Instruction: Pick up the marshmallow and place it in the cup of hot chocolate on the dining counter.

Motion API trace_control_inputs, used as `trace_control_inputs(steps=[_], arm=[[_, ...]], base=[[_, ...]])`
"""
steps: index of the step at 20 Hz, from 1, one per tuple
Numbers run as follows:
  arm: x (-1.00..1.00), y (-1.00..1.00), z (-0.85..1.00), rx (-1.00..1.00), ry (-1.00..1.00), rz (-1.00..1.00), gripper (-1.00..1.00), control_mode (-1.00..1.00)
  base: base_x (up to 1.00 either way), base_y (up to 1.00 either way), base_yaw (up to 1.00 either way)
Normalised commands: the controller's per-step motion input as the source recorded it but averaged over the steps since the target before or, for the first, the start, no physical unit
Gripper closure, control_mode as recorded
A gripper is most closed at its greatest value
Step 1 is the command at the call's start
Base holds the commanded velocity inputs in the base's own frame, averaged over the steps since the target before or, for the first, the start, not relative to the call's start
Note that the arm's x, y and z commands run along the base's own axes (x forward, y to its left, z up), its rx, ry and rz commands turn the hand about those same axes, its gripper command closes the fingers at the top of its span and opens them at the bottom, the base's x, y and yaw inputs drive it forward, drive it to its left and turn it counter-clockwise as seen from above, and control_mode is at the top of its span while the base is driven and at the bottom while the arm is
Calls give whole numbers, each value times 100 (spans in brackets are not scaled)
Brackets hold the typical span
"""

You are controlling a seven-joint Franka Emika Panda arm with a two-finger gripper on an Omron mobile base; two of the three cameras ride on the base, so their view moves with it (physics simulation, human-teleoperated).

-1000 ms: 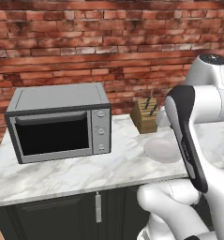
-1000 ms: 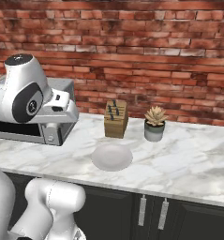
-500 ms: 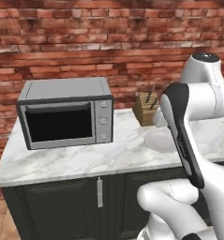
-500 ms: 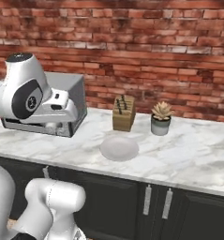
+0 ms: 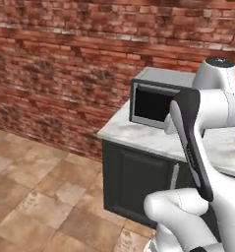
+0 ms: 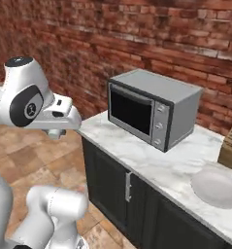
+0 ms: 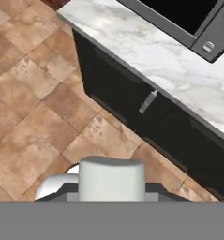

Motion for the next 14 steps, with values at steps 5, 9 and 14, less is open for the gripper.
trace_control_inputs(steps=[5,9,14], arm=[[0,0,0,0,0,0,100,100],[0,0,0,0,0,0,100,100],[0,0,0,0,0,0,100,100]], base=[[-9,6,100],[3,15,98],[45,68,73]])
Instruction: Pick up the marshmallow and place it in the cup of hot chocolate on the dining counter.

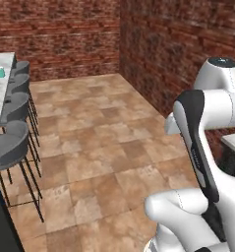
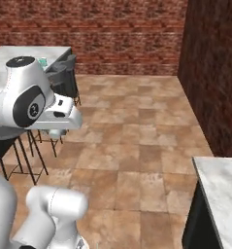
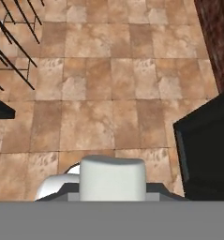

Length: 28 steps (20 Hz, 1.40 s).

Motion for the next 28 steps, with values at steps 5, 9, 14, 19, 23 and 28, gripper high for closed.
trace_control_inputs(steps=[5,9,14,19,23,28], arm=[[0,0,0,0,0,0,100,100],[0,0,0,0,0,0,100,100],[0,0,0,0,0,0,100,100],[0,0,0,0,0,0,100,100],[0,0,0,0,0,0,100,100],[0,0,0,0,0,0,100,100]], base=[[97,83,15],[100,28,0],[100,10,0],[100,0,4],[100,0,8],[100,1,41]])
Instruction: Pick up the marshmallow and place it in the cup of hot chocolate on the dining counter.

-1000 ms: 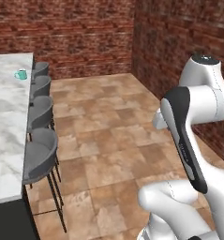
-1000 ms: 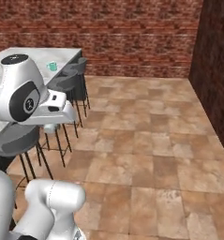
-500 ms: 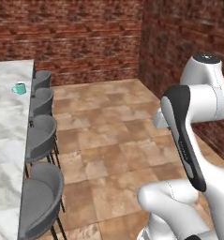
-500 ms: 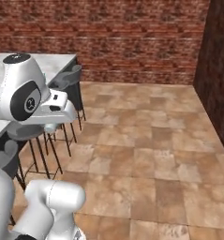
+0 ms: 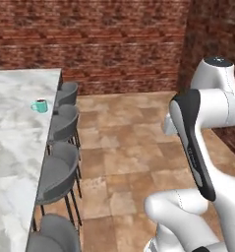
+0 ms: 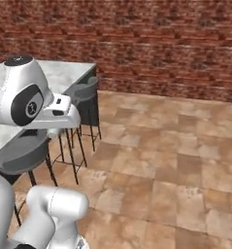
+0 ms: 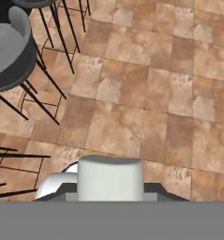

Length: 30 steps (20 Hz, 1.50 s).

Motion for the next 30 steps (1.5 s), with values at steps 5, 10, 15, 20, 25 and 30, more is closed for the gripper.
trace_control_inputs(steps=[5,10,15,20,25,30], arm=[[0,0,0,0,0,0,100,100],[0,0,0,0,0,0,100,100],[0,0,0,0,0,0,100,100],[0,0,0,0,0,0,100,100],[0,0,0,0,0,0,100,100],[0,0,0,0,0,0,100,100]], base=[[93,0,81],[8,0,100],[-1,0,100],[-28,-72,83],[0,-100,52],[-6,-100,30]])
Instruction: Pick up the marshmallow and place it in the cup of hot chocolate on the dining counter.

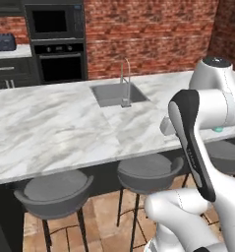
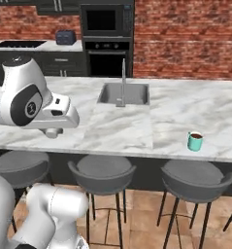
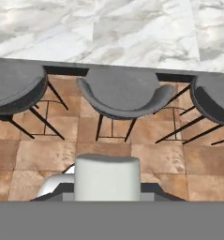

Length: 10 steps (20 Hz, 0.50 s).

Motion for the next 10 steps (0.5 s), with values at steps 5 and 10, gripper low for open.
trace_control_inputs(steps=[5,10], arm=[[0,0,0,0,0,0,100,100],[0,0,0,0,0,0,100,100]], base=[[-21,-100,14],[-26,-100,1]])
